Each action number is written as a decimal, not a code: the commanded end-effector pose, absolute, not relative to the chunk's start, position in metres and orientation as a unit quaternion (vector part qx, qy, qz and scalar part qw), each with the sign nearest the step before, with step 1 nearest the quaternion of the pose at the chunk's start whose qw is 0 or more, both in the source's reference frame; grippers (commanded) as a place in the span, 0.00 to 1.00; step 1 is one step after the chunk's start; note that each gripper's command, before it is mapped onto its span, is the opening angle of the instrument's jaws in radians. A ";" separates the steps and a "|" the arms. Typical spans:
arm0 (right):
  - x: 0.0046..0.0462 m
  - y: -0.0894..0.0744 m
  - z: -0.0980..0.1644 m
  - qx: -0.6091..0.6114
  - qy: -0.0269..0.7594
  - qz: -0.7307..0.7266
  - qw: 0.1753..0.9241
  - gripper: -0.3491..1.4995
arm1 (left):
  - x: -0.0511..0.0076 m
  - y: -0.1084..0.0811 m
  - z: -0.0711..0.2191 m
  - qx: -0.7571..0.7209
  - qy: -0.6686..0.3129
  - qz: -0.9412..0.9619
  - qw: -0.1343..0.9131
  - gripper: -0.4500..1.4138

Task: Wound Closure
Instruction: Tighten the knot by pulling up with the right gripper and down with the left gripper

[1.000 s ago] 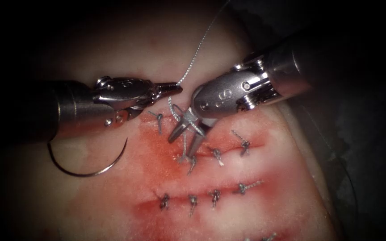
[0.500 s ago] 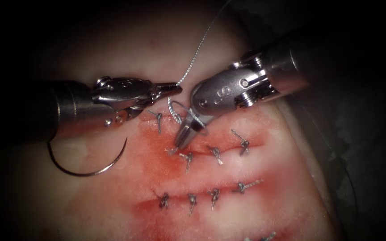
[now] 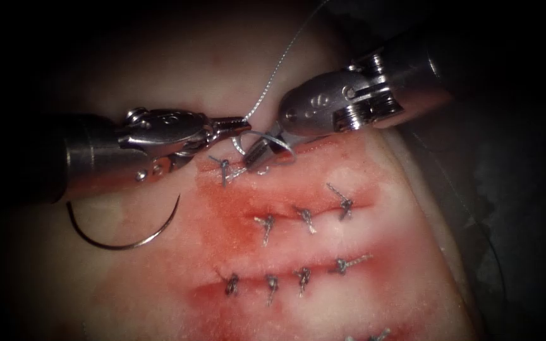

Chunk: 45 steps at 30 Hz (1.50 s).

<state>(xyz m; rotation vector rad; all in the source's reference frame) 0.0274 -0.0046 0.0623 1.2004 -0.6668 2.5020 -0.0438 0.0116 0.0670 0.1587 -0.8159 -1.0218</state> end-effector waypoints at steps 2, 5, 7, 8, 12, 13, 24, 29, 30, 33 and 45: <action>0.0271 -0.005 0.064 0.418 -0.223 0.873 0.113 0.00 | -0.0445 0.012 0.067 0.073 -0.378 -0.473 0.793 0.00; 0.0263 -0.005 0.065 0.424 -0.216 0.876 0.075 0.00 | -0.0444 0.012 0.066 0.076 -0.373 -0.473 0.794 0.00; 0.0259 -0.006 0.065 0.428 -0.211 0.877 0.049 0.00 | -0.0442 0.011 0.066 0.079 -0.370 -0.473 0.796 0.00; 0.0256 -0.006 0.066 0.431 -0.206 0.878 0.033 0.00 | -0.0442 0.011 0.066 0.079 -0.370 -0.473 0.796 0.00; 0.0252 -0.006 0.068 0.443 -0.193 0.875 -0.036 0.00 | -0.0441 0.009 0.065 0.084 -0.360 -0.471 0.801 0.00; 0.0251 -0.006 0.068 0.449 -0.191 0.871 -0.054 0.00 | -0.0441 0.009 0.064 0.083 -0.357 -0.472 0.802 0.00; 0.0251 -0.006 0.068 0.499 -0.188 0.830 -0.167 0.00 | -0.0443 0.006 0.063 0.102 -0.335 -0.464 0.813 0.00; 0.0253 -0.006 0.067 0.503 -0.179 0.823 -0.194 0.00 | -0.0442 0.005 0.063 0.107 -0.324 -0.462 0.819 0.00; 0.0255 -0.006 0.067 0.501 -0.177 0.824 -0.197 0.00 | -0.0442 0.005 0.064 0.108 -0.323 -0.461 0.819 0.00; 0.0256 -0.005 0.068 0.502 -0.172 0.821 -0.210 0.00 | -0.0443 0.004 0.064 0.116 -0.317 -0.457 0.823 0.00; 0.0260 -0.004 0.068 0.485 -0.112 0.815 -0.297 0.00 | -0.0451 0.001 0.062 0.205 -0.303 -0.467 0.805 0.00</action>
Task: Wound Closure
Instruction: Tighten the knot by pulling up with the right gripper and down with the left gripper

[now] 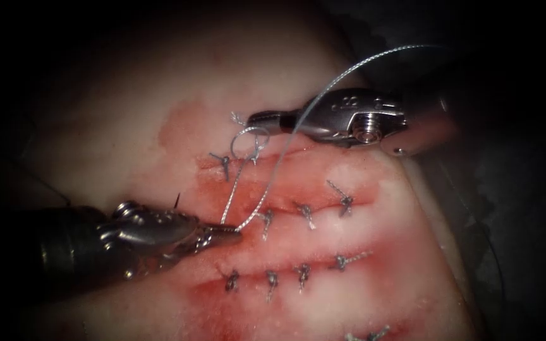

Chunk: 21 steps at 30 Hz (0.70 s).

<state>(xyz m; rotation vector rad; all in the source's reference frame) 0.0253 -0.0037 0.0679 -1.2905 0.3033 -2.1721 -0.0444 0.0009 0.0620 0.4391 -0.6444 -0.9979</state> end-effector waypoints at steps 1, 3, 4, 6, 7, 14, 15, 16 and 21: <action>0.0261 -0.003 0.068 -0.481 0.106 -0.815 0.305 0.00 | -0.0452 0.001 0.062 0.214 -0.301 -0.472 0.801 0.00; 0.0261 -0.003 0.068 -0.476 0.096 -0.814 0.318 0.00 | -0.0454 0.001 0.062 0.227 -0.300 -0.477 0.794 0.00; 0.0261 -0.003 0.068 -0.473 0.093 -0.814 0.324 0.00 | -0.0456 0.001 0.061 0.235 -0.300 -0.482 0.789 0.00; 0.0260 -0.003 0.069 -0.471 0.091 -0.813 0.331 0.00 | -0.0459 0.001 0.061 0.249 -0.305 -0.491 0.777 0.00; 0.0259 -0.003 0.069 -0.471 0.093 -0.812 0.332 0.00 | -0.0462 0.000 0.061 0.258 -0.309 -0.498 0.768 0.00; 0.0256 -0.004 0.069 -0.474 0.097 -0.811 0.327 0.00 | -0.0482 -0.001 0.057 0.371 -0.320 -0.549 0.677 0.00; 0.0256 -0.004 0.069 -0.475 0.098 -0.811 0.326 0.00 | -0.0484 -0.001 0.057 0.389 -0.319 -0.559 0.659 0.00; 0.0256 -0.004 0.069 -0.475 0.098 -0.811 0.326 0.00 | -0.0487 -0.001 0.056 0.406 -0.320 -0.564 0.644 0.00; 0.0255 -0.004 0.069 -0.476 0.097 -0.812 0.325 0.00 | -0.0499 -0.002 0.053 0.468 -0.308 -0.588 0.583 0.00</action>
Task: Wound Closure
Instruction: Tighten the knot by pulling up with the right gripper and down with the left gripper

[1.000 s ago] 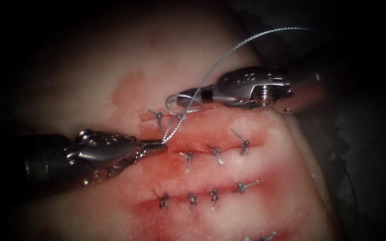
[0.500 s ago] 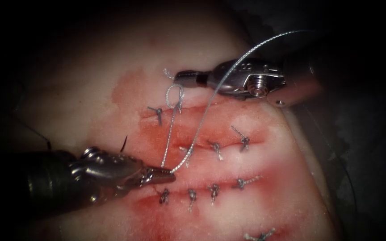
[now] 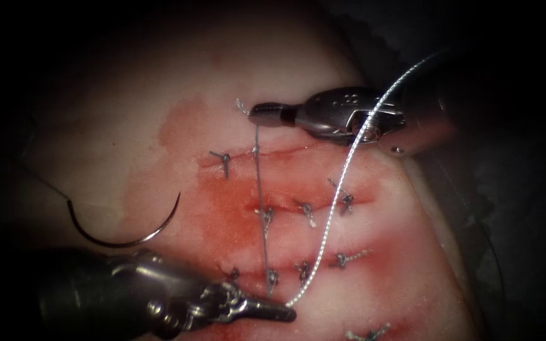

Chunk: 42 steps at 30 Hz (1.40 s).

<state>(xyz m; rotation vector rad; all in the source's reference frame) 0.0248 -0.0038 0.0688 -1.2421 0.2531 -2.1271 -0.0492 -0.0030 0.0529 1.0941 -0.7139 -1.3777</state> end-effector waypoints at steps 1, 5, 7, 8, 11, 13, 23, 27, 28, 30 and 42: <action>0.0255 -0.004 0.069 -0.476 0.097 -0.812 0.325 0.00 | -0.0500 -0.003 0.053 0.474 -0.304 -0.593 0.576 0.00; 0.0255 -0.004 0.069 -0.475 0.097 -0.812 0.326 0.00 | -0.0502 -0.004 0.052 0.495 -0.287 -0.601 0.559 0.00; 0.0256 -0.004 0.070 -0.472 0.097 -0.814 0.325 0.00 | -0.0502 -0.004 0.052 0.497 -0.284 -0.602 0.557 0.00; 0.0256 -0.004 0.070 -0.470 0.098 -0.815 0.323 0.00 | -0.0501 -0.005 0.052 0.497 -0.277 -0.604 0.558 0.00; 0.0255 -0.004 0.070 -0.463 0.097 -0.820 0.321 0.00 | -0.0503 -0.006 0.053 0.496 -0.270 -0.607 0.560 0.00; 0.0255 -0.004 0.070 -0.461 0.098 -0.822 0.320 0.00 | -0.0502 -0.005 0.053 0.490 -0.273 -0.609 0.560 0.00; 0.0254 -0.005 0.067 -0.507 0.068 -0.804 0.303 0.58 | -0.0485 -0.001 0.056 0.411 -0.319 -0.633 0.573 0.00; 0.0253 -0.004 0.064 -0.521 0.083 -0.787 0.319 0.68 | -0.0484 -0.001 0.056 0.402 -0.320 -0.639 0.572 0.00; 0.0252 -0.004 0.064 -0.526 0.092 -0.781 0.326 0.68 | -0.0484 -0.001 0.056 0.405 -0.318 -0.638 0.572 0.00; 0.0250 -0.004 0.063 -0.530 0.110 -0.771 0.336 0.68 | -0.0485 -0.001 0.056 0.405 -0.319 -0.637 0.574 0.00; 0.0263 -0.007 0.062 -0.524 0.202 -0.745 0.360 0.64 | -0.0487 -0.001 0.056 0.406 -0.319 -0.634 0.576 0.00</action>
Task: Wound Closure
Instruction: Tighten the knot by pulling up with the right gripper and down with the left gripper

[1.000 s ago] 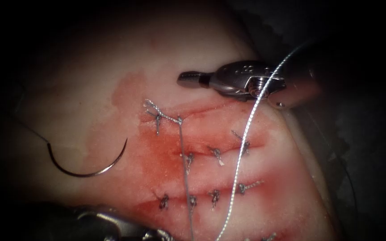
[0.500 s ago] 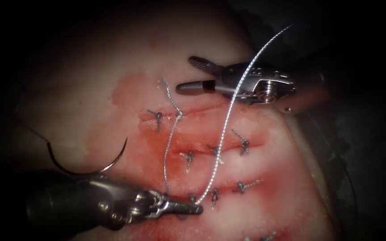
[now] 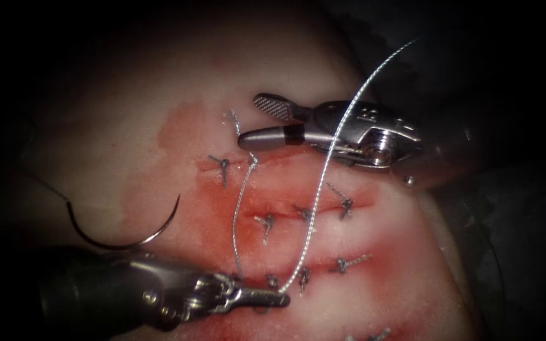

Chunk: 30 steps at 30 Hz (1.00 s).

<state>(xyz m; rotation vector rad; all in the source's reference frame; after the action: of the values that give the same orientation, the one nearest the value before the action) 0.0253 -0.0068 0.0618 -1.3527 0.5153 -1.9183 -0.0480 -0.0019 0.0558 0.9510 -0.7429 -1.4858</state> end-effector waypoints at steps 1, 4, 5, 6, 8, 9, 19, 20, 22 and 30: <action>0.0265 -0.008 0.062 -0.520 0.204 -0.747 0.362 0.63 | -0.0487 -0.001 0.056 0.406 -0.319 -0.634 0.576 0.00; 0.0272 -0.008 0.063 -0.510 0.204 -0.753 0.363 0.62 | -0.0487 -0.001 0.056 0.407 -0.319 -0.633 0.576 0.00; 0.0275 -0.008 0.063 -0.509 0.202 -0.754 0.363 0.61 | -0.0487 -0.001 0.056 0.407 -0.319 -0.633 0.576 0.00; 0.0277 -0.008 0.063 -0.508 0.202 -0.753 0.366 0.60 | -0.0487 -0.001 0.056 0.407 -0.319 -0.633 0.576 0.00; 0.0279 -0.008 0.064 -0.508 0.200 -0.753 0.366 0.60 | -0.0487 -0.001 0.056 0.408 -0.318 -0.632 0.577 0.00; 0.0280 -0.007 0.064 -0.506 0.200 -0.755 0.366 0.59 | -0.0487 -0.002 0.056 0.408 -0.318 -0.632 0.577 0.00; 0.0279 -0.006 0.066 -0.479 0.185 -0.761 0.396 0.00 | -0.0488 -0.002 0.056 0.411 -0.317 -0.631 0.577 0.00; 0.0279 -0.006 0.066 -0.474 0.182 -0.763 0.399 0.00 | -0.0488 -0.002 0.056 0.412 -0.315 -0.630 0.578 0.00; 0.0278 -0.005 0.066 -0.469 0.183 -0.762 0.407 0.00 | -0.0489 -0.002 0.056 0.411 -0.312 -0.630 0.580 0.00; 0.0276 -0.006 0.067 -0.464 0.195 -0.749 0.431 0.00 | -0.0491 -0.003 0.056 0.425 -0.301 -0.619 0.588 0.00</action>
<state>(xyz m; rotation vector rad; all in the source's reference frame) 0.0269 -0.0054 0.0670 -1.1525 0.4850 -1.8641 -0.0484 -0.0038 0.0552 0.9982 -0.6908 -1.4401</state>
